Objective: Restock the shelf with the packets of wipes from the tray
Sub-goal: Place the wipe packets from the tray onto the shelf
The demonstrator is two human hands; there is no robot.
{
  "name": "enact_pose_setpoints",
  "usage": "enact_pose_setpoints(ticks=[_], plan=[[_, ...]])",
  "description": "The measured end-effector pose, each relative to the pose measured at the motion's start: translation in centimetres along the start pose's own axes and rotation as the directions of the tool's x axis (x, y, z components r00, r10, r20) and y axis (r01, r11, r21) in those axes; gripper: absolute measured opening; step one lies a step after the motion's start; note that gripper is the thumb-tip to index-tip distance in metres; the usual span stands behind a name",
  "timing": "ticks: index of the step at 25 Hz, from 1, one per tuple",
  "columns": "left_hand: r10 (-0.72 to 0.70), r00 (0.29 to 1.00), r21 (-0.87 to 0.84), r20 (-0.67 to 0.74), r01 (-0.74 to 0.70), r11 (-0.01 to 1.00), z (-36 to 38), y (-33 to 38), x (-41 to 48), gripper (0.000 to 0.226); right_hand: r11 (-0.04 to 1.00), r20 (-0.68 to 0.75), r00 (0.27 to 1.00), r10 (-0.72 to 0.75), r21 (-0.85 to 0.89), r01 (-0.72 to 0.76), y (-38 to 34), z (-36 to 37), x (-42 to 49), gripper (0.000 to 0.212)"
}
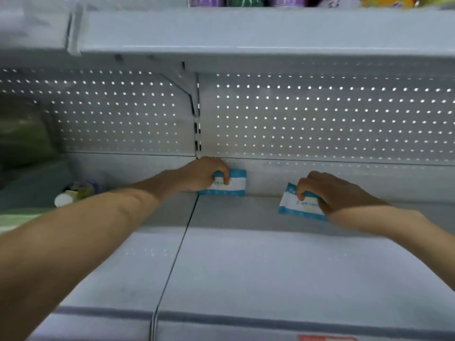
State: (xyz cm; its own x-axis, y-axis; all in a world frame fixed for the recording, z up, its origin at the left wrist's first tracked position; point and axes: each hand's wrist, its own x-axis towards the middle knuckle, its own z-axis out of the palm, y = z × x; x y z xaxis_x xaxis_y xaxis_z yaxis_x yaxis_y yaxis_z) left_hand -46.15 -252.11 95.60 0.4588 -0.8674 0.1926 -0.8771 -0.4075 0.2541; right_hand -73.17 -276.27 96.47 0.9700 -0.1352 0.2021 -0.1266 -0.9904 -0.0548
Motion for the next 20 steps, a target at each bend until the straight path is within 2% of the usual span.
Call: enact_pose_setpoints(ticks=[8, 12, 15, 18, 20], plan=[[0.090, 0.992, 0.067, 0.085, -0.096, 0.993, 1.7, -2.7, 2.6, 0.044, 0.999, 0.035, 0.999, 0.025, -0.049, -0.023, 1.4, 1.3, -0.7, 0.046], [0.096, 0.993, 0.069, 0.061, -0.100, 0.993, 1.4, -3.4, 2.5, 0.044, 0.998, -0.032, 0.998, -0.053, -0.037, 0.052, 0.5, 1.7, 1.3, 0.048], [0.181, 0.983, 0.151, -0.032, -0.174, 0.973, 1.6, -3.7, 2.1, 0.042, 0.992, -0.052, 0.991, -0.122, -0.023, 0.121, -0.7, 1.4, 3.0, 0.047], [0.332, 0.931, 0.262, -0.151, -0.286, 0.922, 2.0, -4.3, 1.9, 0.038, 0.986, -0.071, 0.984, -0.165, 0.003, 0.166, -2.0, 1.4, 4.7, 0.047], [0.334, 0.923, 0.260, -0.191, -0.281, 0.924, 1.5, -4.5, 1.7, 0.039, 0.981, -0.067, 0.980, -0.186, 0.045, 0.189, -3.2, 1.8, 6.2, 0.047]])
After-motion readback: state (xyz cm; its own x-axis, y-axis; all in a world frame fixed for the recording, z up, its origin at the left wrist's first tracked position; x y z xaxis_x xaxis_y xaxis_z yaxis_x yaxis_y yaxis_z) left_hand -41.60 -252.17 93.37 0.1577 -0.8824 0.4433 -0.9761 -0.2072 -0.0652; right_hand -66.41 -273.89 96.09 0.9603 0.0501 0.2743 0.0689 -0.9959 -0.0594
